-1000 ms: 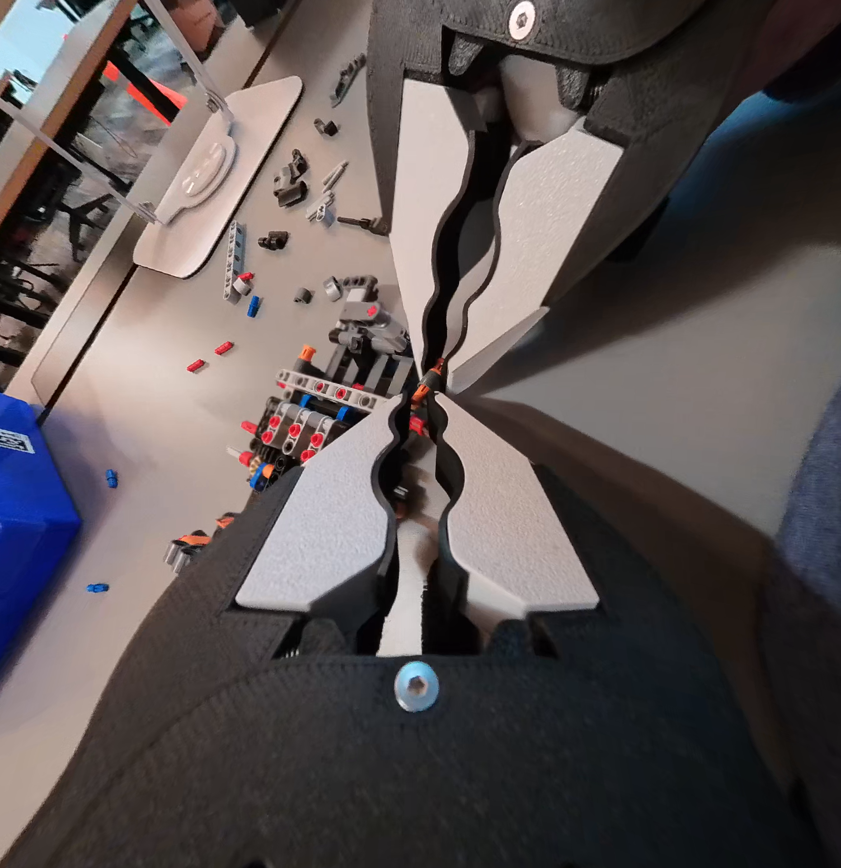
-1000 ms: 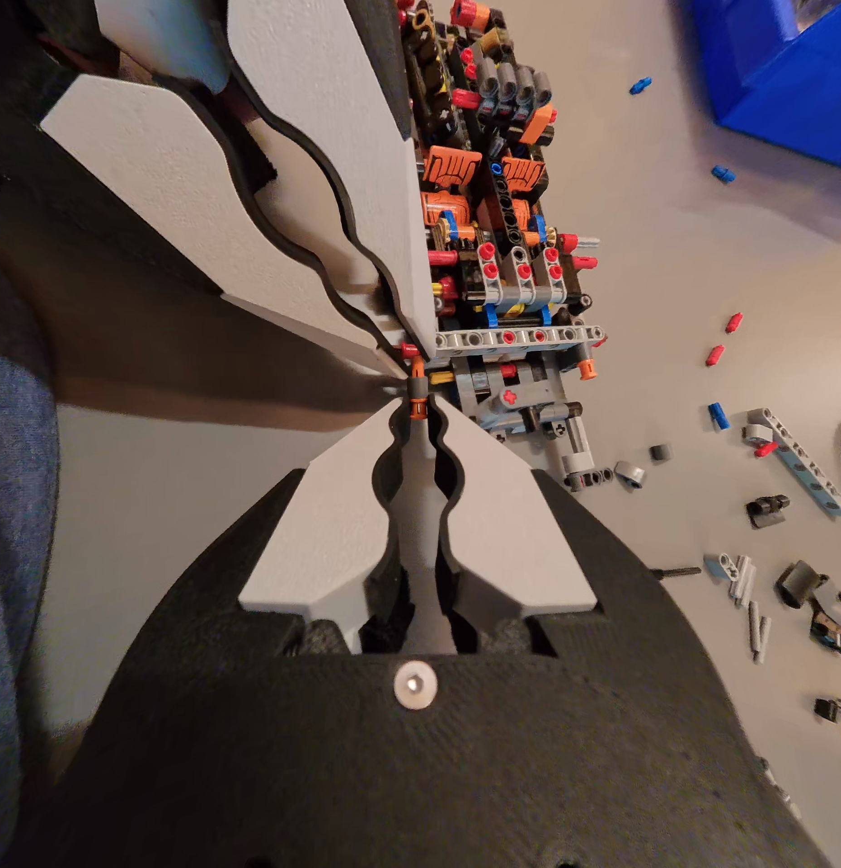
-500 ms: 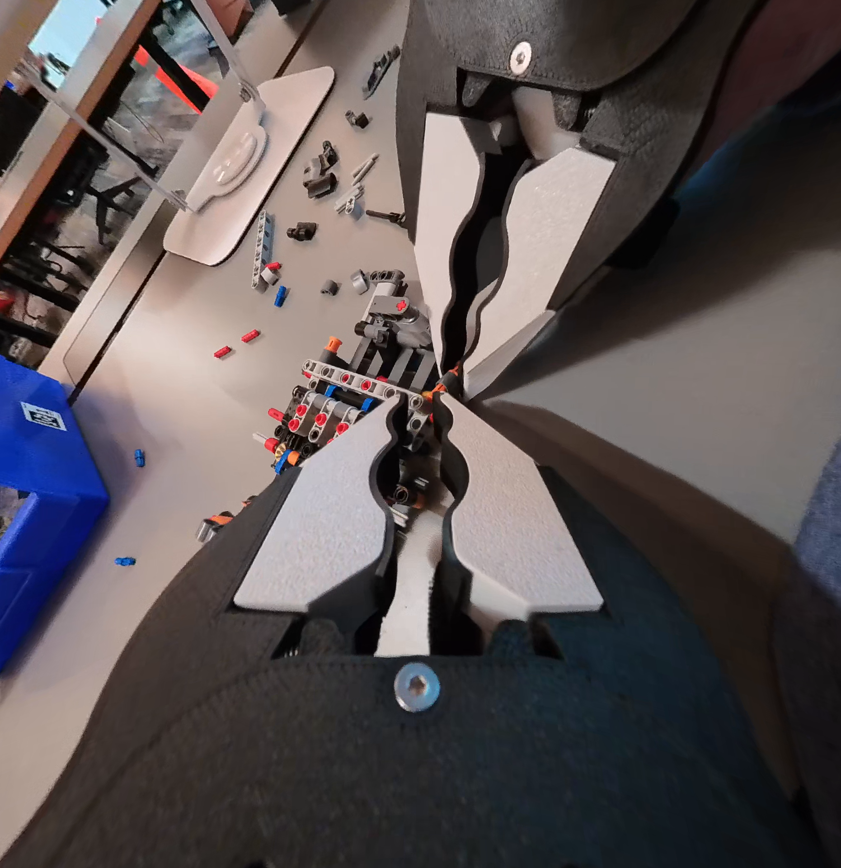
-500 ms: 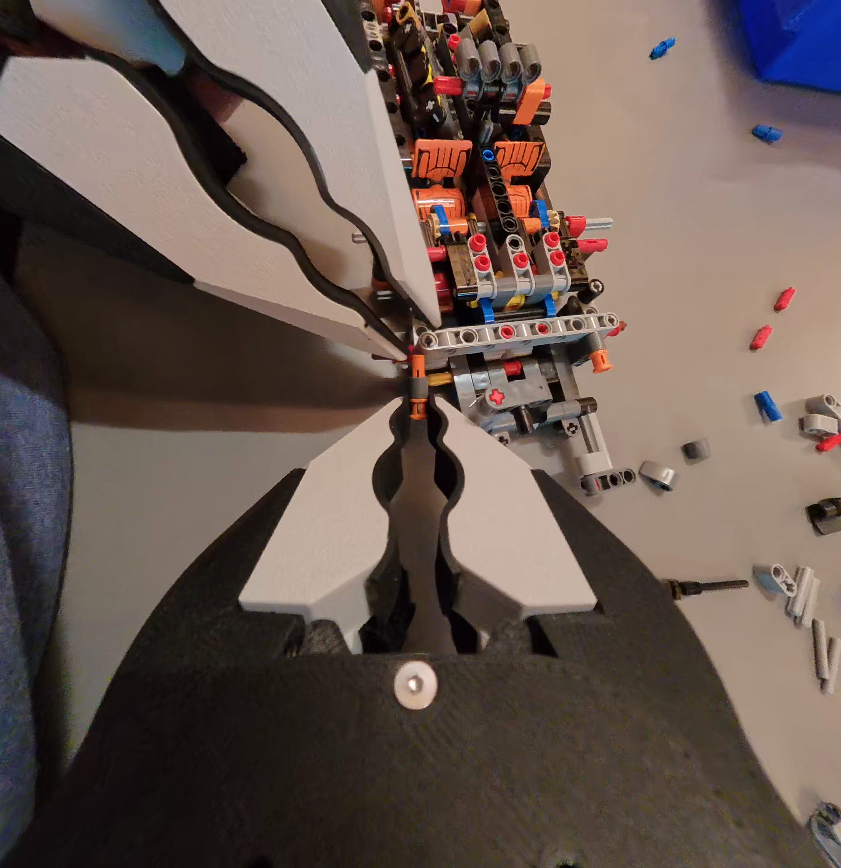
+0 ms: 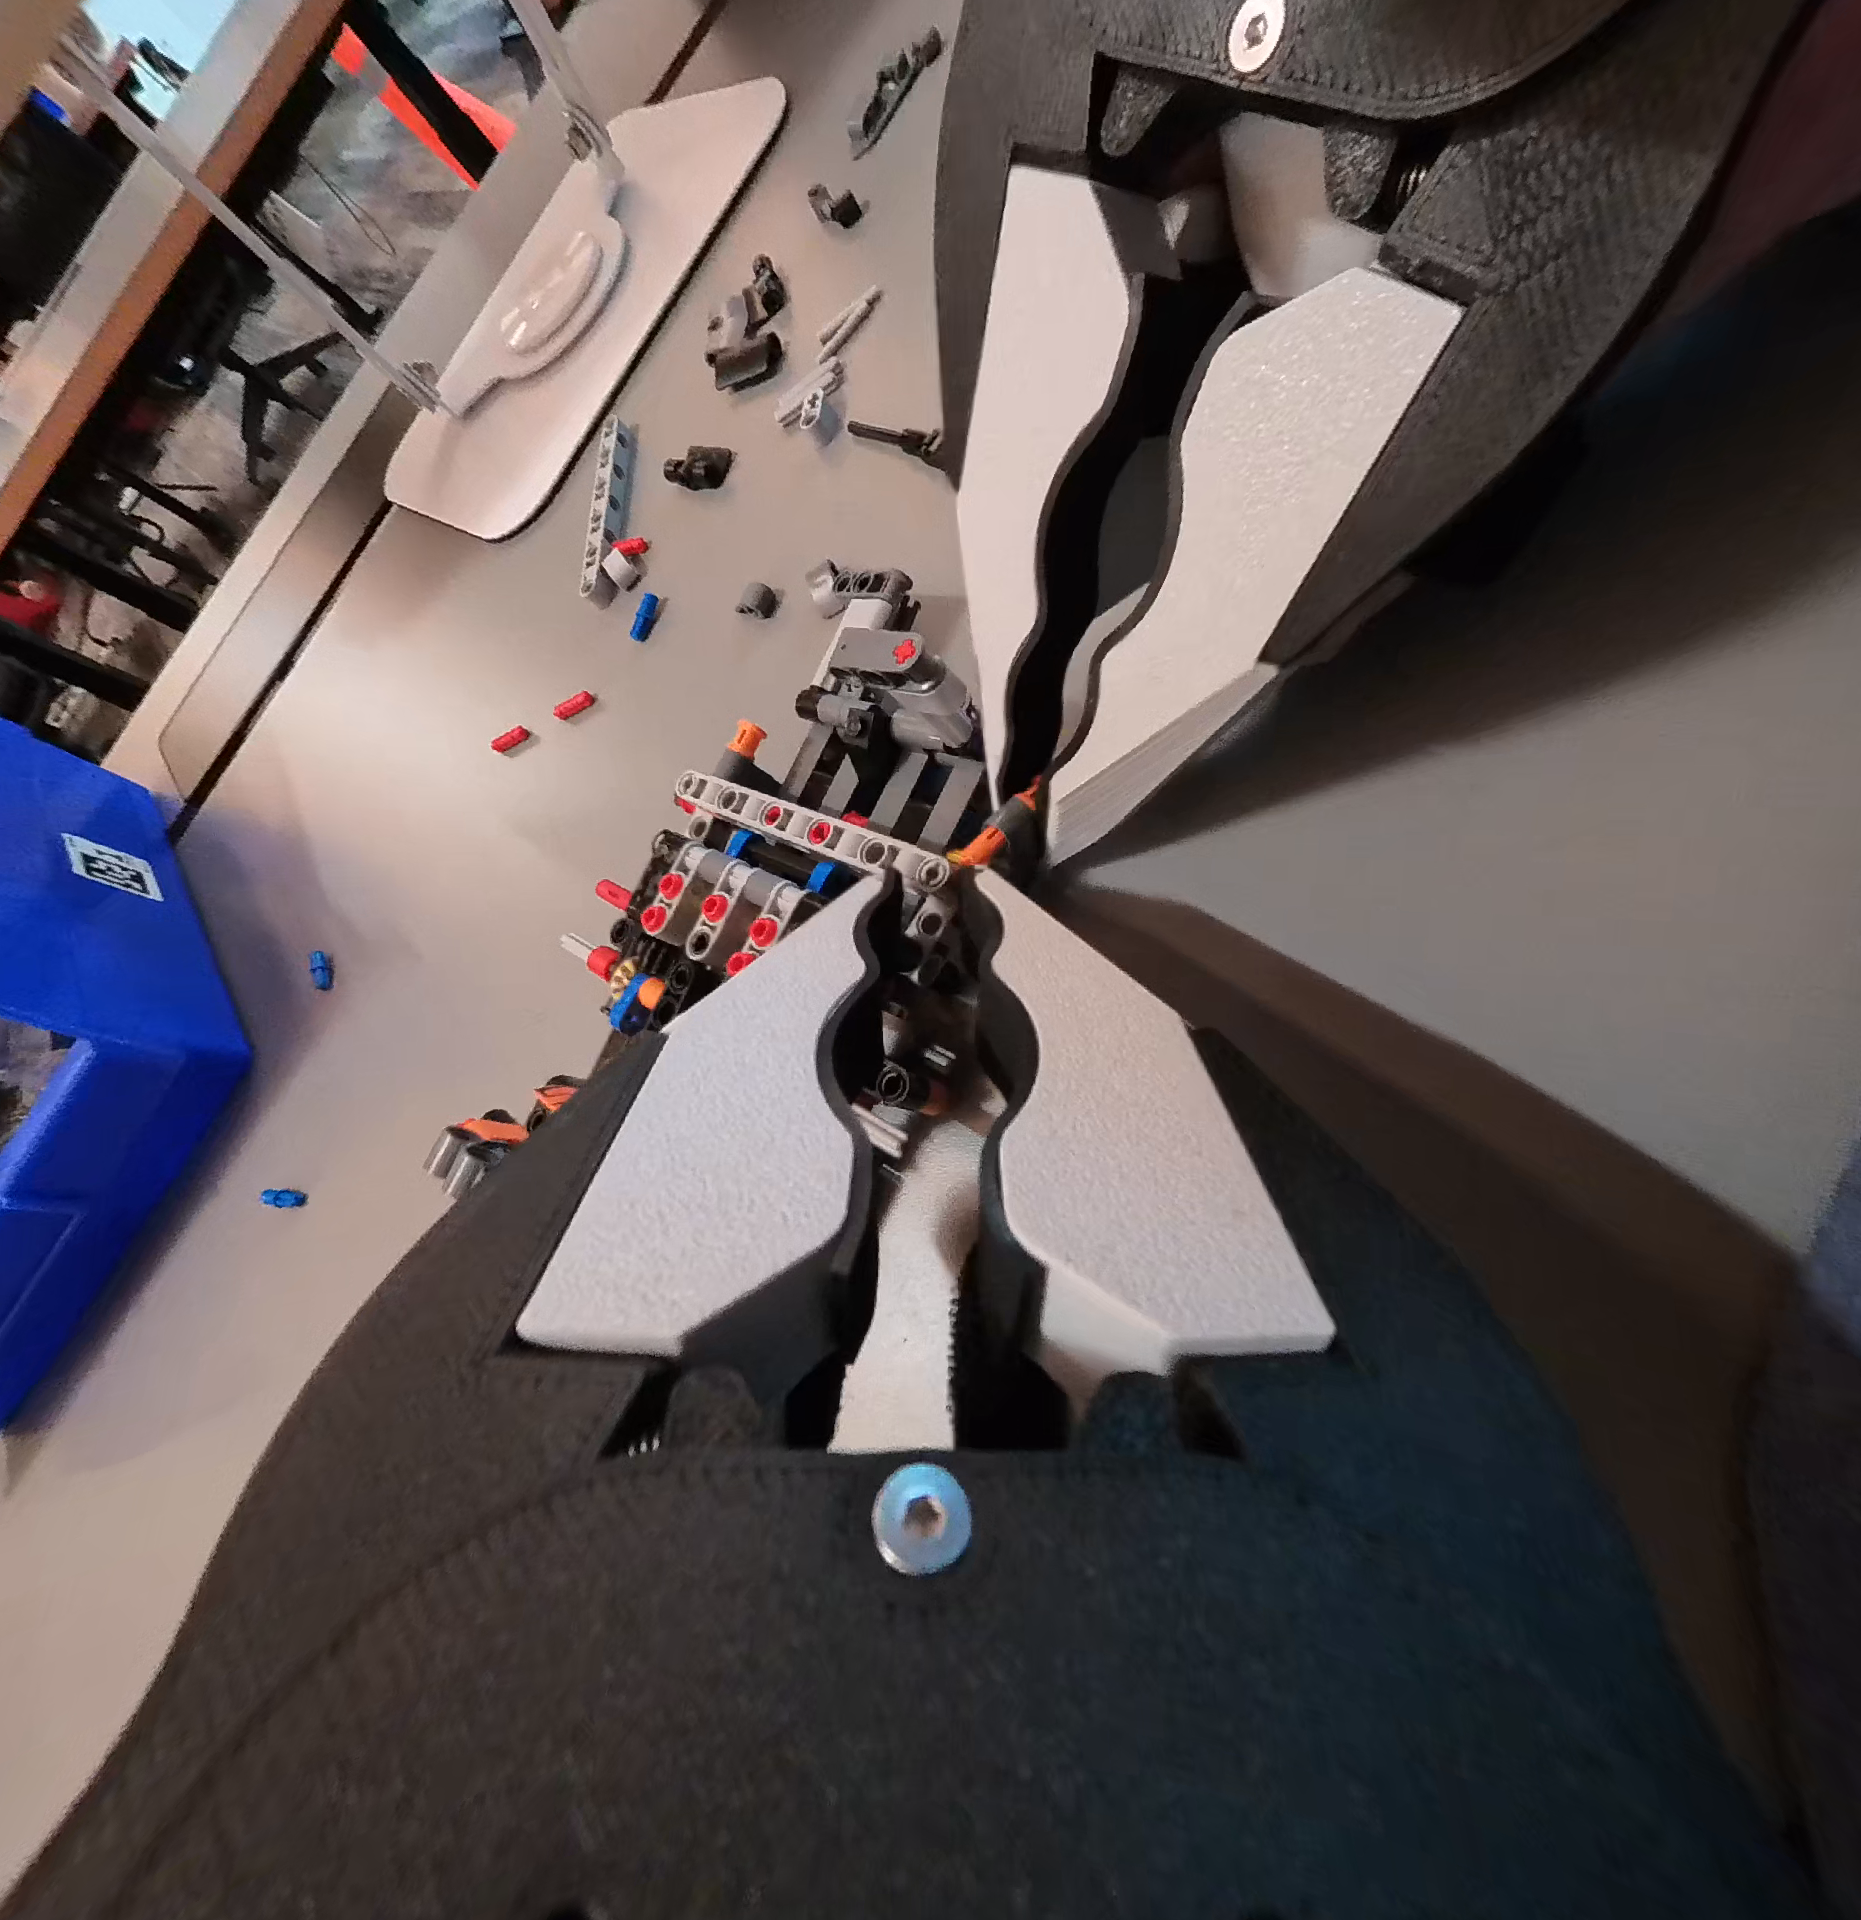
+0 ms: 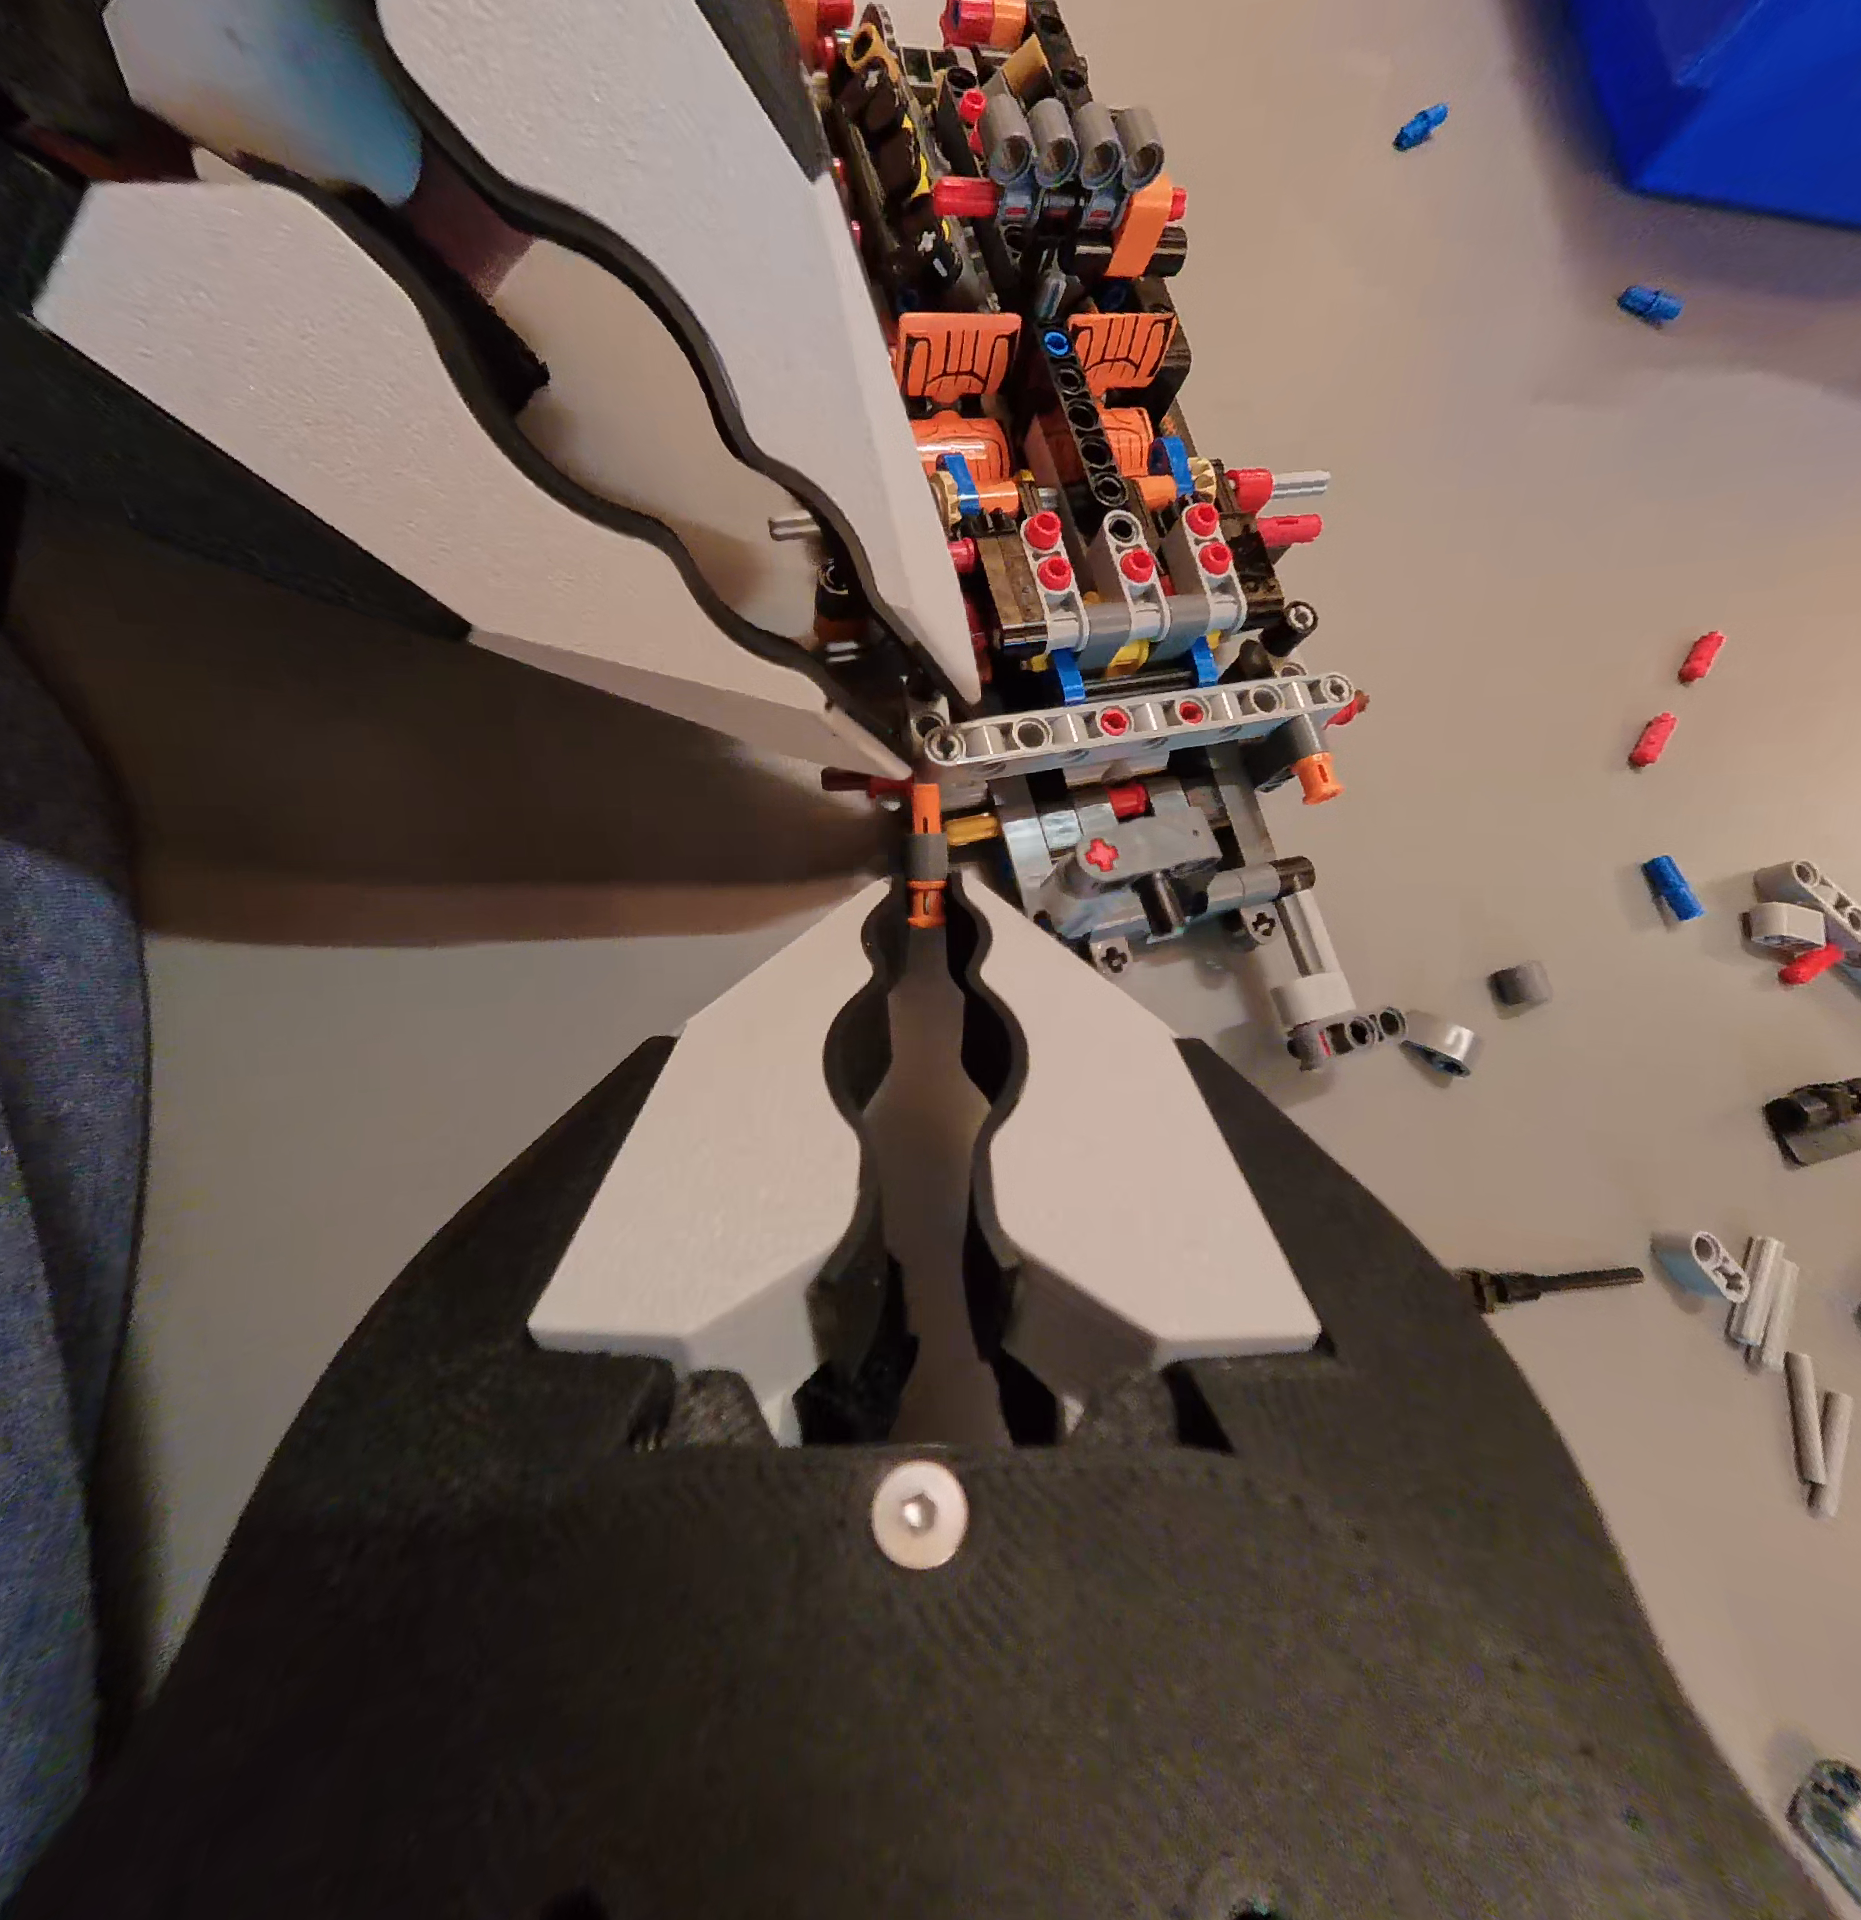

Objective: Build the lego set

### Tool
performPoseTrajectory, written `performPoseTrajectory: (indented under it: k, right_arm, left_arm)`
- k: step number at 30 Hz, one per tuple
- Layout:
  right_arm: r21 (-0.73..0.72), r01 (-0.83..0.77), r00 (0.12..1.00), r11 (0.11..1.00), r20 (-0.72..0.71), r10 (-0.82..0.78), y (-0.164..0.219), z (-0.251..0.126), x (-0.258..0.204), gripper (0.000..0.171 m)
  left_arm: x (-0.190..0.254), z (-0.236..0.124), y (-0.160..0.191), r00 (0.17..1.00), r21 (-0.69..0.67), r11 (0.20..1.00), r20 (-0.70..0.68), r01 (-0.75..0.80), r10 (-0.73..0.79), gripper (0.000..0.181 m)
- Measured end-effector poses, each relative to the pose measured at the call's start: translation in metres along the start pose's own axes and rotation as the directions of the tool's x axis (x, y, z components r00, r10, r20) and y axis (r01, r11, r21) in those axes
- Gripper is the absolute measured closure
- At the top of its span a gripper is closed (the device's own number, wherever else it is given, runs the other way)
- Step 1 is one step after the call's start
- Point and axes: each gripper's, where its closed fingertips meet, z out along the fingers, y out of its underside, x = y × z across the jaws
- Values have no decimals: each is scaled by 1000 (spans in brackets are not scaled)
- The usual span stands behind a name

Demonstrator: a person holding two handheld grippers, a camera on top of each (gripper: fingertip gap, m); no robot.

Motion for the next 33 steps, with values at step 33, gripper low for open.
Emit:
performPoseTrajectory:
  k: [33]
  right_arm:
    - [104, -844, 454, 526, 660, 599, -42, -60, -15, 167]
  left_arm:
    - [12, -30, -50, 978, 186, 963, 104, -196, 179, 161]
